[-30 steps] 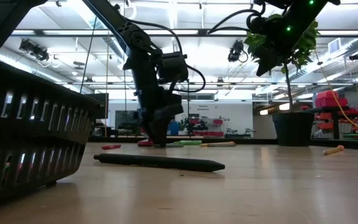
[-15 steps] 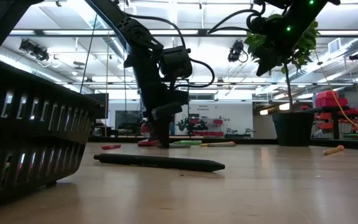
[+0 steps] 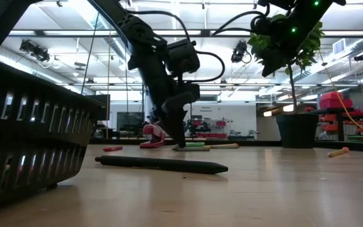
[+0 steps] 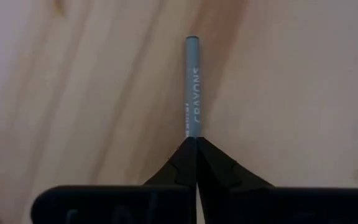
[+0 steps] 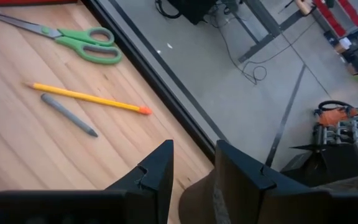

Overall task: Sort crayons/erasers/pens/pencils in bins
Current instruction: Put the left gray crayon into the middle right black bin

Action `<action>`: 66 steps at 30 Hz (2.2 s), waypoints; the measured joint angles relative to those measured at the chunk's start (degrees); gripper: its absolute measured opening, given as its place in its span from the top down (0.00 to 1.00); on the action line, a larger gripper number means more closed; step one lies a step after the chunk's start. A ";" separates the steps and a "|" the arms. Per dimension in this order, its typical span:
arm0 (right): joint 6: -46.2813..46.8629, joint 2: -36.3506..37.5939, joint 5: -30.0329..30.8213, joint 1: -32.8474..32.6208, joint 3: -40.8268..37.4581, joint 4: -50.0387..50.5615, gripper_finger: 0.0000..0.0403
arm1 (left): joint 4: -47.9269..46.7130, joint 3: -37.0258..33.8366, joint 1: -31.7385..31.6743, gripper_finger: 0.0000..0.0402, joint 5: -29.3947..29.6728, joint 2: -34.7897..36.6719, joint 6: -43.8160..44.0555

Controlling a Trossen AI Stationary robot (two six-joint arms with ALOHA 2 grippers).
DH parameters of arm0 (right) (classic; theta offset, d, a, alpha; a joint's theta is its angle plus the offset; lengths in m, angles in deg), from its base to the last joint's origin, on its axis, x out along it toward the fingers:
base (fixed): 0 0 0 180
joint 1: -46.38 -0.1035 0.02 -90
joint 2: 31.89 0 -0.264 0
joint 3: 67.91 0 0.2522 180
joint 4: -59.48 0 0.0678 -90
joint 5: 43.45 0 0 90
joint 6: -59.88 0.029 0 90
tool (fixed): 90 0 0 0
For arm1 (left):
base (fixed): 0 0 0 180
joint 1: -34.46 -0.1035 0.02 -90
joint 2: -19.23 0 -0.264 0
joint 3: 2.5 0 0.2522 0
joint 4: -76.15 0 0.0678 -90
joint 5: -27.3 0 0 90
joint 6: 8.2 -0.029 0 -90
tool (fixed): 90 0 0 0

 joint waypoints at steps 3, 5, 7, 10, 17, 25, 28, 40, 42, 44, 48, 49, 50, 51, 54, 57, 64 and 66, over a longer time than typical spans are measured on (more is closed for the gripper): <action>0.00 0.01 0.40 -0.02 0.00 0.15 0.69 | 0.13 0.00 0.55 0.98 -1.58 0.00 0.01; 0.02 0.02 0.41 0.00 0.00 0.37 0.69 | -0.05 0.00 1.02 0.97 -3.38 0.00 0.00; 0.02 0.02 0.43 -0.01 0.00 0.37 0.69 | 0.03 -0.02 1.61 0.96 -5.05 -0.02 -0.02; 0.04 0.00 0.43 -0.02 0.00 0.37 0.69 | 0.27 -0.02 2.80 0.96 -6.14 -0.02 -0.17; 0.17 0.00 0.41 0.00 0.00 0.35 0.69 | 0.40 -0.01 4.47 0.97 -5.20 -0.02 -1.84; 0.17 0.00 0.41 -0.02 0.00 0.35 0.69 | 0.75 0.05 4.53 0.88 -1.14 -0.02 -1.87; 0.16 0.00 0.41 -0.02 0.00 0.35 0.69 | 2.25 0.07 4.74 0.85 -0.47 -0.01 -2.04; 0.15 0.00 0.41 -0.02 0.00 0.40 0.69 | 4.36 0.13 6.44 0.75 7.17 0.24 -6.66; 0.15 0.00 0.41 -0.02 0.00 0.42 0.69 | 4.28 0.13 5.98 0.74 7.95 0.24 -5.51; 0.21 0.00 0.41 -0.02 0.00 0.42 0.69 | 3.77 0.13 5.38 0.74 7.94 0.07 -4.38; 0.31 0.00 0.41 -0.02 0.00 0.44 0.69 | 2.74 0.11 3.79 0.74 3.00 -0.62 -2.40; 0.35 0.00 0.42 -0.01 0.00 0.44 0.69 | 3.25 0.18 3.56 0.74 1.48 -0.81 -2.03; 0.37 0.00 0.41 -0.02 0.00 0.46 0.69 | 3.09 0.19 3.35 0.73 0.50 -0.89 -1.72; 0.37 0.00 0.41 -0.02 0.00 0.46 0.69 | 2.80 0.16 3.35 0.73 0.36 -0.90 -1.68; 0.39 0.00 0.41 0.13 0.00 0.48 0.69 | 2.98 0.15 3.42 0.74 0.52 -0.92 -1.79; 0.39 0.00 0.41 0.15 0.00 0.48 0.69 | 3.36 0.21 3.42 0.75 0.84 -1.99 -1.85; 0.40 0.00 0.41 0.13 0.00 0.50 0.69 | 3.81 0.44 3.59 0.76 1.00 -4.13 -2.16; 0.41 0.00 0.41 0.15 0.00 0.48 0.69 | 3.95 0.42 3.80 0.76 0.99 -4.17 -2.12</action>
